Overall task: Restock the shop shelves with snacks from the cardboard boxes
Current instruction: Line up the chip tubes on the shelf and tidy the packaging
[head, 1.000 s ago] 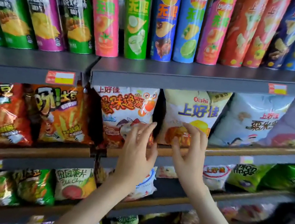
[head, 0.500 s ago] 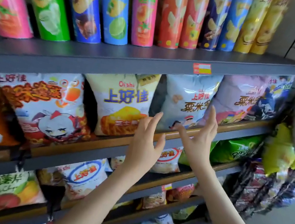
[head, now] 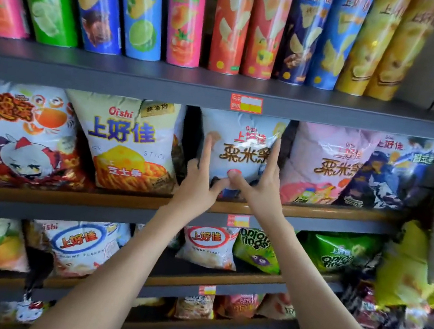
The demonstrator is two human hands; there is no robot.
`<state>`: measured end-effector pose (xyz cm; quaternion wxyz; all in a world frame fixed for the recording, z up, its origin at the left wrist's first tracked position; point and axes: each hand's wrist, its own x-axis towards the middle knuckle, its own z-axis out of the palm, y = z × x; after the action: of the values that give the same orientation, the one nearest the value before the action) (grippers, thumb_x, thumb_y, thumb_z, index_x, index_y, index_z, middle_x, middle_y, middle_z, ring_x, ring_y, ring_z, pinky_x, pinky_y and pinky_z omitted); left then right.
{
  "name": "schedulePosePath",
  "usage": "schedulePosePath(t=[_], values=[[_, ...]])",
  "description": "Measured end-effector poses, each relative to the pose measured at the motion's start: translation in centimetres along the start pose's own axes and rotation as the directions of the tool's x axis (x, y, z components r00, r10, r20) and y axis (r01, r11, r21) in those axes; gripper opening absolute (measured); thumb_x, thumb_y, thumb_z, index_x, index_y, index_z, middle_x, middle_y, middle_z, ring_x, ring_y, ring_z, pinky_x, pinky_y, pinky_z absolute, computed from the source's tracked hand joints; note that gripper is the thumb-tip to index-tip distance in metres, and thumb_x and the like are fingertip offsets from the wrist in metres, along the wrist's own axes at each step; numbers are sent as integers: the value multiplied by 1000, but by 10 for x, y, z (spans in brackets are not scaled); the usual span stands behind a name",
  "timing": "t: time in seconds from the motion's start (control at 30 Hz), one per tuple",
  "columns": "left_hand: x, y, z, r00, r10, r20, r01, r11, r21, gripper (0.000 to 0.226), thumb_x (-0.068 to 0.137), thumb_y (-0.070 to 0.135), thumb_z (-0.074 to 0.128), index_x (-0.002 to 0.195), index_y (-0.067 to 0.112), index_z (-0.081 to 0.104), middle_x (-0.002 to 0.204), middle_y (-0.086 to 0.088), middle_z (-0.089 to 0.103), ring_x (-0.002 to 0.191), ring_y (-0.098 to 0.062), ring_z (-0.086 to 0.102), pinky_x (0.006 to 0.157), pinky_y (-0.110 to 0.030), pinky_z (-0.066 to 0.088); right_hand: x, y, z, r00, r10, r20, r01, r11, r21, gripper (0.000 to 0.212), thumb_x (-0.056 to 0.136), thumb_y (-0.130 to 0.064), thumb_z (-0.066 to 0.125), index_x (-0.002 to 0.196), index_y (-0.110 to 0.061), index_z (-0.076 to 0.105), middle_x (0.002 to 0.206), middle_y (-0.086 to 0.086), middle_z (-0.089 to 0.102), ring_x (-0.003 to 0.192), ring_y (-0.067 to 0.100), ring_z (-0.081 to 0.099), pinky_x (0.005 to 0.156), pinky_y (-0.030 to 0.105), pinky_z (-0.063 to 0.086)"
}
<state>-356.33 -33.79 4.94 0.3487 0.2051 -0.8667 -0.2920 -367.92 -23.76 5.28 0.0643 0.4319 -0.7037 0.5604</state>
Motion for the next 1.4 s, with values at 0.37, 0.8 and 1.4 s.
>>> schedulePosePath(t=[0.37,0.8,1.4], values=[[5,3,1,999,-26,47,23,997,70,98,93,41,56,145,41,-27,146,-16,34,114,-28,55,94,-39,48,1,14,-3,999,-47,-21,42,984,-175,106,81,-58,63,154,-24,-5,139,17,44,123,35,42,107,43,29],[-76,-57,-112,745,183,-642,-57,976,211,63,83,17,64,139,9,38,128,-20,35,123,-26,38,108,-21,33,-47,-72,82,915,-390,102,380,919,105,74,90,-23,62,150,-28,19,148,1,32,137,9,25,114,23,20],[-67,-91,-139,959,152,-240,-99,970,221,81,94,33,58,148,44,0,143,-15,36,125,-15,43,96,-17,34,-44,-77,143,964,-258,-59,250,962,-114,89,86,-32,67,151,-22,7,156,17,20,145,28,16,118,34,14]])
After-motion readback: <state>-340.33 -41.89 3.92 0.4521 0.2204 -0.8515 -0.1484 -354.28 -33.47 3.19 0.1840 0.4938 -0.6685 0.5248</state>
